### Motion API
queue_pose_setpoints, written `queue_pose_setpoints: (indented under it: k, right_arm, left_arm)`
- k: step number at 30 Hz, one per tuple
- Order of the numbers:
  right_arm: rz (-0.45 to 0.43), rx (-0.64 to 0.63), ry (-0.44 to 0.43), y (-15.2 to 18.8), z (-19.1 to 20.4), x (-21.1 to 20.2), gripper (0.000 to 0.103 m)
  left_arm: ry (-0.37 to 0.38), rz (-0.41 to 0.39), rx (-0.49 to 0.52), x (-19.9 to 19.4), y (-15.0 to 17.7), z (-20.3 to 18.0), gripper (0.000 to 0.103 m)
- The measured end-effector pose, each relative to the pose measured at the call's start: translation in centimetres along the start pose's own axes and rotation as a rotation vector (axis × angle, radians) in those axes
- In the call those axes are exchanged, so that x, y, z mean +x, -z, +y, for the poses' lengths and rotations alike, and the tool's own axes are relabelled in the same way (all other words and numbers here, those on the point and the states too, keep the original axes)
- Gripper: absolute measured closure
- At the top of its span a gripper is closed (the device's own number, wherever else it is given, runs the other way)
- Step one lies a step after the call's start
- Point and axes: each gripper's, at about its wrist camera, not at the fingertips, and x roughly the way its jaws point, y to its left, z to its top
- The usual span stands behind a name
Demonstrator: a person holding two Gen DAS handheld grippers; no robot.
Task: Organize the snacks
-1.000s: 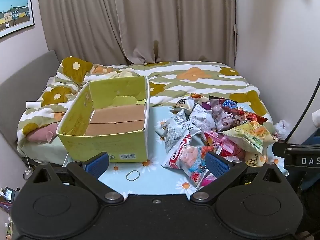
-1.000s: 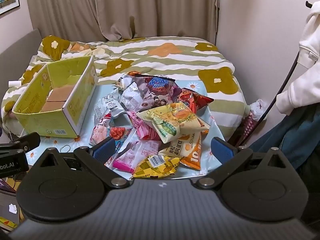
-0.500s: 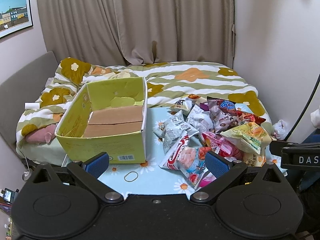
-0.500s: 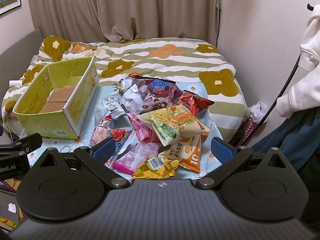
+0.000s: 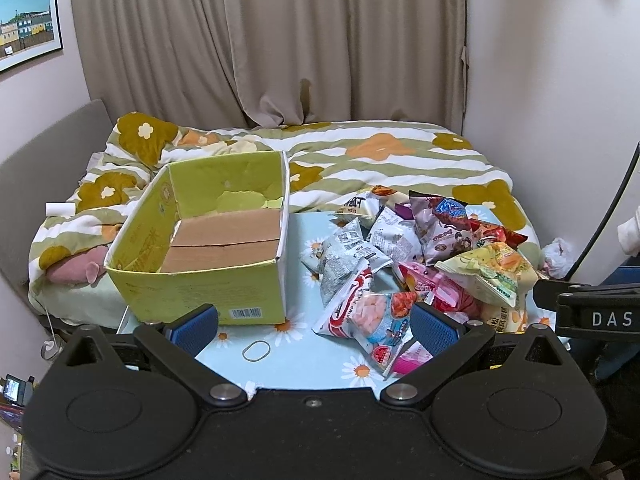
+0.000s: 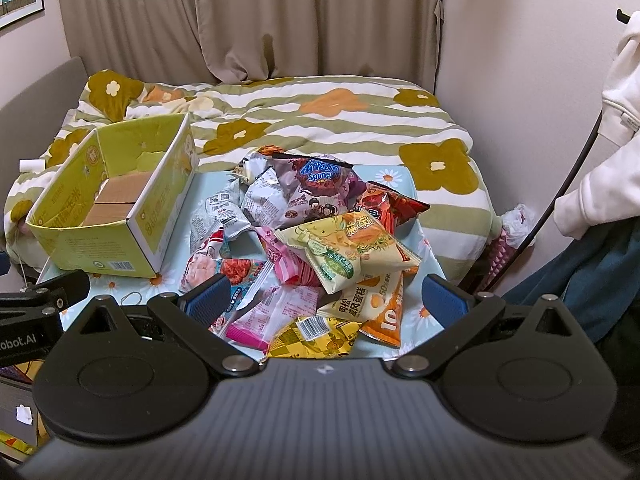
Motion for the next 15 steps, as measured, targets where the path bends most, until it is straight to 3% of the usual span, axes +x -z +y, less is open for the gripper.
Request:
queue_pose_setpoints:
  k: [15]
  right_arm:
    - [-0.001,-0.002,0.001,0.08,-0.15,-0.02,0.0]
  left_arm:
    - [0.012,0.009,0.004,0.06,0.01,-0.35,0.0]
